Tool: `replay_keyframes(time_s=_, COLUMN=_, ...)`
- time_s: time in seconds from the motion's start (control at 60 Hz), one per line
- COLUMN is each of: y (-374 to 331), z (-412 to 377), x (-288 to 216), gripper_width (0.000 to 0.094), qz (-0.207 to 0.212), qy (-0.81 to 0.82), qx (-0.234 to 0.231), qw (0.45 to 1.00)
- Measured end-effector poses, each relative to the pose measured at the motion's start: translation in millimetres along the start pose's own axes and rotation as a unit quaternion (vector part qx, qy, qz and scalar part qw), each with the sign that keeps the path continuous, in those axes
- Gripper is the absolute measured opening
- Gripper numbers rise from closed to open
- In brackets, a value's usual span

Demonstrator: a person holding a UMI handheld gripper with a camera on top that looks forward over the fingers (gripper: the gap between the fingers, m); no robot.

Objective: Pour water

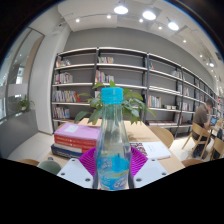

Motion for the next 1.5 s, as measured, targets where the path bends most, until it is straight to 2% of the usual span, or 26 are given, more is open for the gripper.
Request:
replay_keyframes(time_s=0.1, y=16.8, z=28.4, x=19.0, gripper_width=0.0402, qz=-0.025, qy=0.009, qx=-0.008, qw=1.000)
replay_keyframes(time_s=0.133, y=7.5, z=-5.7, x=36.1, gripper_width=0.0401, qz=-0.028, qy=0.014, qx=-0.003, qw=1.000)
replay_keyframes(time_s=0.217, y=23.5, z=21.7, x=60.5, gripper_width=0.0405, qz=-0.047, qy=0.017, qx=0.000, qw=0.999)
replay_keyframes(time_s=0.25, y=23.6, z=26.0, x=58.9, gripper_width=0.0404, qz=-0.029, qy=0.026, qx=-0.002, qw=0.999)
replay_keyframes(time_s=0.383, y=9.9, z=23.2, x=64.1, gripper_width=0.0423, qz=-0.022, qy=0.043, qx=0.008, qw=0.999)
replay_keyframes(time_s=0.567, y=9.0, z=18.9, x=66.6, gripper_width=0.0567, qz=-0.043, qy=0.042, qx=0.014, qw=0.998)
replay_keyframes(time_s=0.65, y=-3.5, z=21.8, x=72.1, gripper_width=0.0773, qz=-0.067, qy=0.048, qx=0.028, qw=0.996)
replay_keyframes(time_s=0.7, y=-16.5, z=21.0, x=76.8, gripper_width=0.0827, qz=-0.080, qy=0.053, qx=0.035, qw=0.995)
replay_keyframes(time_s=0.867, y=-86.9, z=11.3, x=102.1, gripper_width=0.0837, qz=-0.139, qy=0.031, qx=0.053, qw=0.988)
replay_keyframes(time_s=0.983, y=-144.8, z=-14.8, x=109.9, gripper_width=0.0840, qz=-0.177, qy=0.031, qx=0.038, qw=0.983)
replay_keyframes(time_s=1.167, y=-214.2, z=-59.4, x=73.1, gripper_width=0.0850, qz=-0.188, qy=0.030, qx=0.025, qw=0.981)
replay_keyframes(time_s=1.5, y=-273.0, z=-104.3, x=-22.8, gripper_width=0.0848, qz=-0.127, qy=0.028, qx=0.007, qw=0.991)
Point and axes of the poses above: the point between the fingertips, and its own axes, seen from behind it with the camera up: z to the right, x down, y forward, the way the camera looks, the point moved 8 cm from there along -y, backward, against the way the camera looks, and after that the axes turned 12 degrees about y, right-handed, at the moved point
